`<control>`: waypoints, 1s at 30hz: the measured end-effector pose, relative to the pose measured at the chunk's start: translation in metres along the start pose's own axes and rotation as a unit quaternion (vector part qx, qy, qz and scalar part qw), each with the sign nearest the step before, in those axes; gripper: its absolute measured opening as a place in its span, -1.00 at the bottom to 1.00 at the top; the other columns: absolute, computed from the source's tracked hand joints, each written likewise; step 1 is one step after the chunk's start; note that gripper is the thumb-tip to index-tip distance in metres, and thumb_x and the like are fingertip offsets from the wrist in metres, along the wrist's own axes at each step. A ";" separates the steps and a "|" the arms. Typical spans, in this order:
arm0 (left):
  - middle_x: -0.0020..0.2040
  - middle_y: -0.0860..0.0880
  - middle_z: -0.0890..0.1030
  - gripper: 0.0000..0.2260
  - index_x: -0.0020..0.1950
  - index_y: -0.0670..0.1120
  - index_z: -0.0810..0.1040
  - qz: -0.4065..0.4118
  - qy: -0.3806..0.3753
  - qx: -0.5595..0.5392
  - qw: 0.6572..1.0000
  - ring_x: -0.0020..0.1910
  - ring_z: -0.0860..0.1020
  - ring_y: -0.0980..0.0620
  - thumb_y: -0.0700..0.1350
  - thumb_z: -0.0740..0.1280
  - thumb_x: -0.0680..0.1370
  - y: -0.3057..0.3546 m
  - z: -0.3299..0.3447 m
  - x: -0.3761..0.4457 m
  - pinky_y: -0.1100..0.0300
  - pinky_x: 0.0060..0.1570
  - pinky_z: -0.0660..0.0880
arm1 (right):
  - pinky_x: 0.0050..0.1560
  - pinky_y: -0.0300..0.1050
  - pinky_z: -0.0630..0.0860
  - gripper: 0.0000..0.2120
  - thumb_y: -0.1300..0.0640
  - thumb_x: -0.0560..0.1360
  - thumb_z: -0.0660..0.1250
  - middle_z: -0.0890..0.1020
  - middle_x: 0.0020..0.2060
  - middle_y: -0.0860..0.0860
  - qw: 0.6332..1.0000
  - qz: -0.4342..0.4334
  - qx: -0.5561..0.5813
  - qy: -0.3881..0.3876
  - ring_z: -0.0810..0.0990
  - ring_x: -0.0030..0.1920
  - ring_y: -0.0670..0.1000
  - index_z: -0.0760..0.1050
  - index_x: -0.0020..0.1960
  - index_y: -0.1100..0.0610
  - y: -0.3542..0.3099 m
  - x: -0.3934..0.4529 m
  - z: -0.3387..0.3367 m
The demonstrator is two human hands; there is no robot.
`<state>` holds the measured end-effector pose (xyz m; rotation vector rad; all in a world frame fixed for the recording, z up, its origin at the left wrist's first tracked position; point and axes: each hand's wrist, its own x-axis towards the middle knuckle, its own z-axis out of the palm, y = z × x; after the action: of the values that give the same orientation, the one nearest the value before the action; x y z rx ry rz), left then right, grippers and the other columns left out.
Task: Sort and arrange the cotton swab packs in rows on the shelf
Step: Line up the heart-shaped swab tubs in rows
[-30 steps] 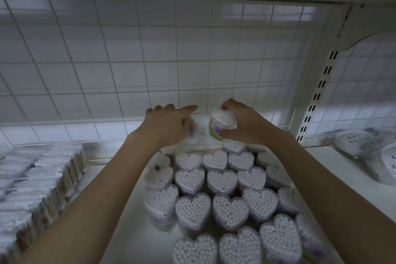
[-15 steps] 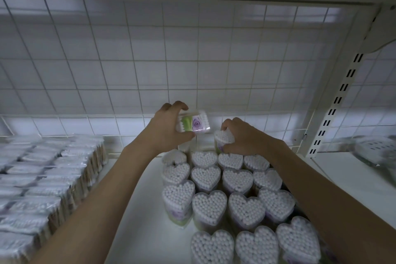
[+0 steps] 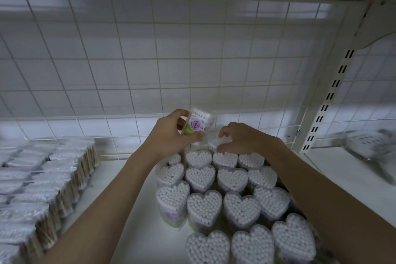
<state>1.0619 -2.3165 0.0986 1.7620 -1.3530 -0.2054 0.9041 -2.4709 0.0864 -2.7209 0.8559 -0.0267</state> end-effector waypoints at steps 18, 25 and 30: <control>0.15 -0.02 0.33 -0.35 0.39 -0.01 0.21 0.003 -0.069 0.160 0.985 -0.04 0.42 -0.03 -0.02 0.43 0.38 -0.004 0.033 0.013 0.21 -0.08 0.33 | 0.12 -0.14 0.40 -0.58 -0.04 0.49 0.28 0.40 0.26 0.03 1.000 0.009 0.002 0.001 0.41 0.21 0.03 0.39 0.31 0.06 -0.002 -0.008 -0.014; 0.17 -0.04 0.39 -0.56 0.28 -0.10 0.41 -0.014 -0.128 0.254 0.959 0.11 0.44 -0.02 0.04 0.34 0.46 -0.009 0.037 0.016 0.25 -0.04 0.32 | 0.10 -0.17 0.39 -0.60 -0.01 0.51 0.26 0.41 0.28 0.02 1.000 -0.001 0.010 0.004 0.46 0.17 0.01 0.39 0.32 0.07 -0.002 -0.014 -0.017; -0.03 -0.05 0.55 -0.78 -0.13 -0.14 0.59 0.035 -0.146 0.333 0.931 0.01 0.52 -0.08 -0.08 0.18 0.51 -0.008 0.036 0.014 0.10 -0.07 0.46 | 0.08 -0.21 0.37 -0.71 0.04 0.53 0.24 0.47 0.24 0.00 1.000 -0.015 0.012 0.008 0.46 0.15 -0.03 0.48 0.23 0.06 -0.004 -0.013 -0.012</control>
<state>1.0517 -2.3479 0.0762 2.2980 -1.8477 0.0472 0.8942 -2.4632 0.1005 -2.7140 0.8152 -0.0645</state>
